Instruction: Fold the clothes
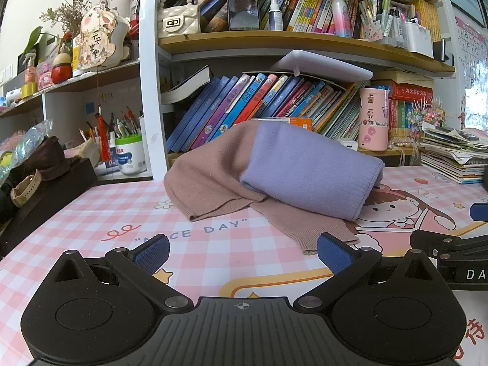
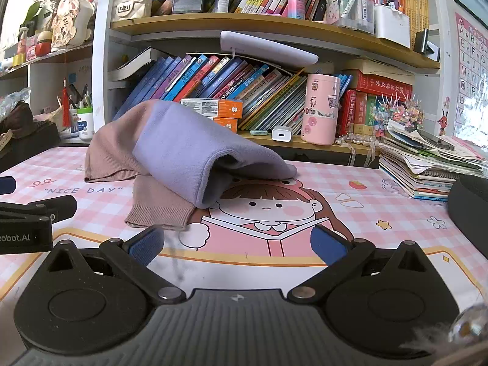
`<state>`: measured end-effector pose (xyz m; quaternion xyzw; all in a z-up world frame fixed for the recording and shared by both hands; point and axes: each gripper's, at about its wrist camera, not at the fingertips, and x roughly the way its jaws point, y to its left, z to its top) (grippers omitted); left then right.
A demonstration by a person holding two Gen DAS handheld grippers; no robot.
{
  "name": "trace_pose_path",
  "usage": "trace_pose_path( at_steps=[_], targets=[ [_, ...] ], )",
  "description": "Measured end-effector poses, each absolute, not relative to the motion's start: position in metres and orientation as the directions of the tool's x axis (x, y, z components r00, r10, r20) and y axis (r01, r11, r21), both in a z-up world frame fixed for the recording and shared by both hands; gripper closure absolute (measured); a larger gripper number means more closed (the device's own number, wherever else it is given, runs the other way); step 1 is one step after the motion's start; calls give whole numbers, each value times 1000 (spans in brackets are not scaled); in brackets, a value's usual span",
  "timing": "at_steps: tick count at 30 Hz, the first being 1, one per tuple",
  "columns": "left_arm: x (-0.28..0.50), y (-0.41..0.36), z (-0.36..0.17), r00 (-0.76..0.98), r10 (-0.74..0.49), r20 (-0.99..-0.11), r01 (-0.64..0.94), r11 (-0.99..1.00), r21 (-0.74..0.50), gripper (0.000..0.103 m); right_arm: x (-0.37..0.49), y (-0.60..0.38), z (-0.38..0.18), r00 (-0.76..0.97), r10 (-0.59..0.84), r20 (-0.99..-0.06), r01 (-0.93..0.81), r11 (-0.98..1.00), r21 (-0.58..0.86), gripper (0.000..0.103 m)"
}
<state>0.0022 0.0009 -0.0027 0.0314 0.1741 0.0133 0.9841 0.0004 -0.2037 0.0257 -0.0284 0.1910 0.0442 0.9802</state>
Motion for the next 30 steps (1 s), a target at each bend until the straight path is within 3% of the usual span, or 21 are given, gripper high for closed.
trace_pose_path(
  at_steps=[30],
  targets=[
    [3, 2, -3, 939, 45, -342, -24, 998, 64, 0, -1, -203, 25, 924, 74, -374, -96, 995, -40, 0]
  ],
)
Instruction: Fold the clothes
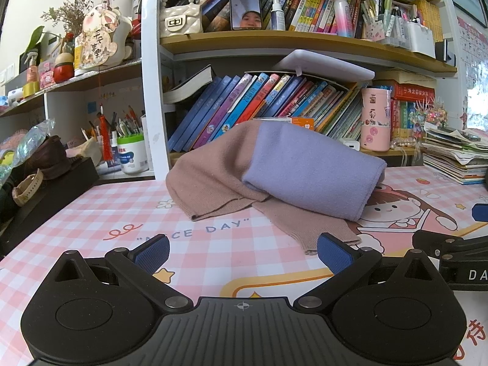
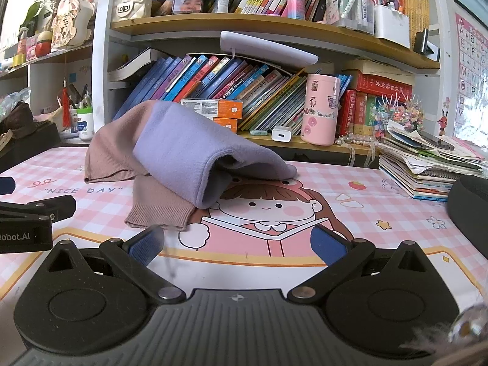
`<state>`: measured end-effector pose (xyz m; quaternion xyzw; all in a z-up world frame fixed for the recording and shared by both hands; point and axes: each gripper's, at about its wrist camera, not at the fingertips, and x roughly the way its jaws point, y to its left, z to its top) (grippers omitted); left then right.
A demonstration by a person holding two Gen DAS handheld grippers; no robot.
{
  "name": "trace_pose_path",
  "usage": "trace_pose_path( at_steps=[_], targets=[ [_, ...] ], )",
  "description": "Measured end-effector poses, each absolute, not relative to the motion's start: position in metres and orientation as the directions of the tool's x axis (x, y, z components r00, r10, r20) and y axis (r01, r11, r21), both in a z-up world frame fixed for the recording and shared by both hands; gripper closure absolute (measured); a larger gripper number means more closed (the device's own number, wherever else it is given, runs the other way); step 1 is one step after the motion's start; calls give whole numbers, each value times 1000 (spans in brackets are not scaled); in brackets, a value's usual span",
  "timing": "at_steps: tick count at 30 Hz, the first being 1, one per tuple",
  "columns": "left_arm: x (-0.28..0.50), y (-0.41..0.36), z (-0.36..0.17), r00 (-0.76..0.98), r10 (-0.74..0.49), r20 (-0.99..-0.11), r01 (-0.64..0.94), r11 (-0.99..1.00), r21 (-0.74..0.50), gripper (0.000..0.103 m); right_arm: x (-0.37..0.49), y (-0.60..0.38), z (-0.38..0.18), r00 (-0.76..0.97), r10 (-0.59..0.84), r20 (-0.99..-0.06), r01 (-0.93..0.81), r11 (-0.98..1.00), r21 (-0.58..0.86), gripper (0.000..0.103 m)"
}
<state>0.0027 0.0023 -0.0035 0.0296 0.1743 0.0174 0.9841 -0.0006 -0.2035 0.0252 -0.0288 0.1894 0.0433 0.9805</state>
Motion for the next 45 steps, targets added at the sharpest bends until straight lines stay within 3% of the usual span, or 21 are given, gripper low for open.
trace_pose_path(
  at_steps=[31, 45],
  targets=[
    [-10, 4, 1, 966, 27, -256, -15, 999, 49, 0, 0, -211, 26, 923, 93, -374, -97, 995, 7, 0],
    [-9, 2, 0, 964, 49, -260, -32, 997, 66, 0, 1, -217, 26, 918, 135, -372, -121, 991, 61, 0]
  ],
)
